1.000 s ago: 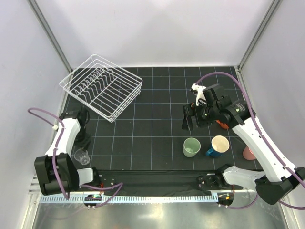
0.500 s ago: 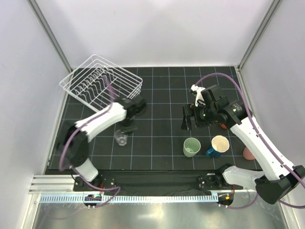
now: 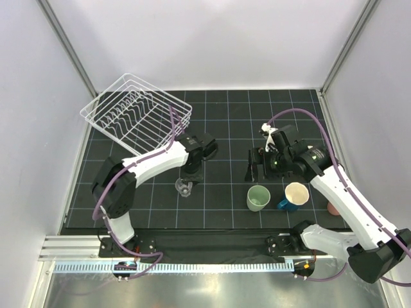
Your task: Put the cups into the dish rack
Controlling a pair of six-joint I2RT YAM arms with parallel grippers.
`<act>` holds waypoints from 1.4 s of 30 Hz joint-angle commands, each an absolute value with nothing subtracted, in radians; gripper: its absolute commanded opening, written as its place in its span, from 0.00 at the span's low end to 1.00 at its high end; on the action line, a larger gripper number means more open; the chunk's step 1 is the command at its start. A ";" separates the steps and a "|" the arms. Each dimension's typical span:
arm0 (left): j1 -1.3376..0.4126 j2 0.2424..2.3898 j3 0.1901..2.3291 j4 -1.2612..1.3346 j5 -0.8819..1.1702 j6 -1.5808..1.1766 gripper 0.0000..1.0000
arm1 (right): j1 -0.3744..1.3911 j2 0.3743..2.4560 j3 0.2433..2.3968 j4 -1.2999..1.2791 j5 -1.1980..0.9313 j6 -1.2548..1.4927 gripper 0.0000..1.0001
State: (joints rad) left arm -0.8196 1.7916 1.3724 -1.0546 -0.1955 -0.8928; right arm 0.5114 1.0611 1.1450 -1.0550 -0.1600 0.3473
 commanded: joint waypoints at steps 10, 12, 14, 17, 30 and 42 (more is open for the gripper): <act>-0.816 1.566 1.345 -1.075 -0.224 -0.848 0.68 | 0.528 1.147 1.181 -0.980 -0.204 0.396 0.91; -0.815 1.501 1.345 -1.089 -0.233 -0.841 0.75 | 0.551 1.167 1.204 -0.973 -0.187 0.408 0.91; -0.815 1.436 1.344 -1.091 -0.254 -0.828 0.77 | 0.575 1.210 1.221 -0.962 -0.172 0.420 0.91; -0.813 1.303 1.338 -1.091 -0.302 -0.822 0.78 | 0.633 1.288 1.268 -0.948 -0.167 0.434 0.90; -0.698 1.022 1.330 -1.104 -0.295 -0.819 0.78 | 0.762 1.486 1.463 -0.910 -0.205 0.428 0.90; -0.693 0.980 1.357 -1.143 -0.328 -0.819 0.78 | 0.896 1.669 1.508 -0.831 -0.192 0.499 0.76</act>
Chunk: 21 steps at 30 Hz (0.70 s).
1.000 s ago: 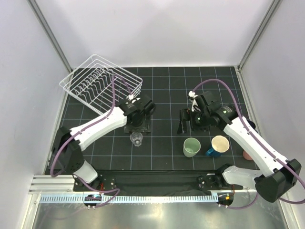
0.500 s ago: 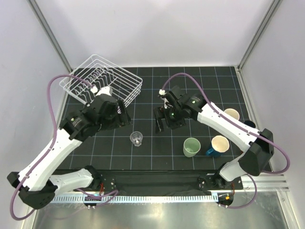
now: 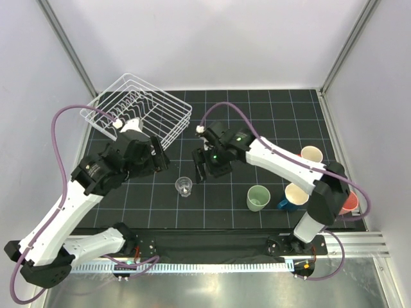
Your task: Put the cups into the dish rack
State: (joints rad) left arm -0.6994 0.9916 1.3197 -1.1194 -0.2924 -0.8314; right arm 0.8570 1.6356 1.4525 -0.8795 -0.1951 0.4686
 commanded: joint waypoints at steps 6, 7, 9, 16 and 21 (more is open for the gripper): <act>-0.693 0.960 1.365 -1.150 -0.308 -0.808 0.78 | 0.936 1.792 1.600 -0.836 -0.166 0.502 0.62; -0.695 0.959 1.365 -1.150 -0.305 -0.808 0.78 | 0.937 1.804 1.608 -0.838 -0.163 0.503 0.62; -0.695 0.951 1.365 -1.155 -0.296 -0.810 0.78 | 0.942 1.842 1.631 -0.847 -0.152 0.508 0.59; -0.695 0.920 1.365 -1.160 -0.270 -0.808 0.78 | 0.948 1.920 1.670 -0.841 -0.144 0.519 0.53; -0.695 0.900 1.365 -1.164 -0.238 -0.802 0.78 | 0.951 1.977 1.712 -0.850 -0.150 0.520 0.49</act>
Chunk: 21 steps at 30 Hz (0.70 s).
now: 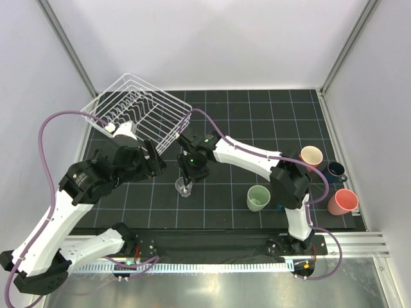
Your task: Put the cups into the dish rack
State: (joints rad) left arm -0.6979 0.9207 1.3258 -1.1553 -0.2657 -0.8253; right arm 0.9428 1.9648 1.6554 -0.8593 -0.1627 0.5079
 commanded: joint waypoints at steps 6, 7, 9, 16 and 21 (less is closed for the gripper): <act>-0.695 0.884 1.359 -1.149 -0.190 -0.784 0.78 | 0.956 2.026 1.720 -0.850 -0.147 0.528 0.45; -0.693 0.882 1.358 -1.149 -0.181 -0.782 0.79 | 0.957 2.029 1.717 -0.850 -0.144 0.528 0.44; -0.695 0.874 1.353 -1.143 -0.172 -0.782 0.79 | 0.957 2.034 1.713 -0.848 -0.138 0.526 0.39; -0.695 0.854 1.322 -1.129 -0.144 -0.792 0.80 | 0.957 2.039 1.692 -0.834 -0.118 0.517 0.19; -0.693 0.851 1.309 -1.106 -0.120 -0.787 0.85 | 0.942 1.996 1.663 -0.805 -0.121 0.477 0.04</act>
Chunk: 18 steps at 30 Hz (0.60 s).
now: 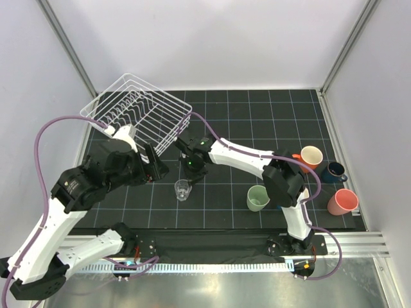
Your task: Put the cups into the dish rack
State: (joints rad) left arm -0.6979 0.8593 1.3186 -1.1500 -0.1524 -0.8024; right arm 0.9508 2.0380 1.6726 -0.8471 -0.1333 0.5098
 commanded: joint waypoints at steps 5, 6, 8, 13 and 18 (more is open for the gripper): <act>-0.695 0.873 1.312 -1.077 -0.098 -0.779 0.88 | 0.876 1.832 1.559 -0.735 -0.215 0.453 0.04; -0.695 0.876 1.312 -1.069 -0.091 -0.770 0.88 | 0.861 1.803 1.543 -0.730 -0.283 0.449 0.04; -0.695 0.888 1.315 -1.045 -0.060 -0.756 0.91 | 0.807 1.714 1.490 -0.694 -0.368 0.454 0.04; -0.695 0.873 1.287 -0.876 0.104 -0.718 1.00 | 0.663 1.494 1.320 -0.548 -0.685 0.529 0.04; -0.695 0.867 1.229 -0.668 0.261 -0.729 1.00 | 0.546 1.338 1.250 -0.451 -0.883 0.601 0.04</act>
State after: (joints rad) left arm -0.6979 0.8768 1.2522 -0.8749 0.1223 -0.7494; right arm 0.5713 1.3933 1.2819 -0.5636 -0.6621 0.5404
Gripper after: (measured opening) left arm 0.996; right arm 0.045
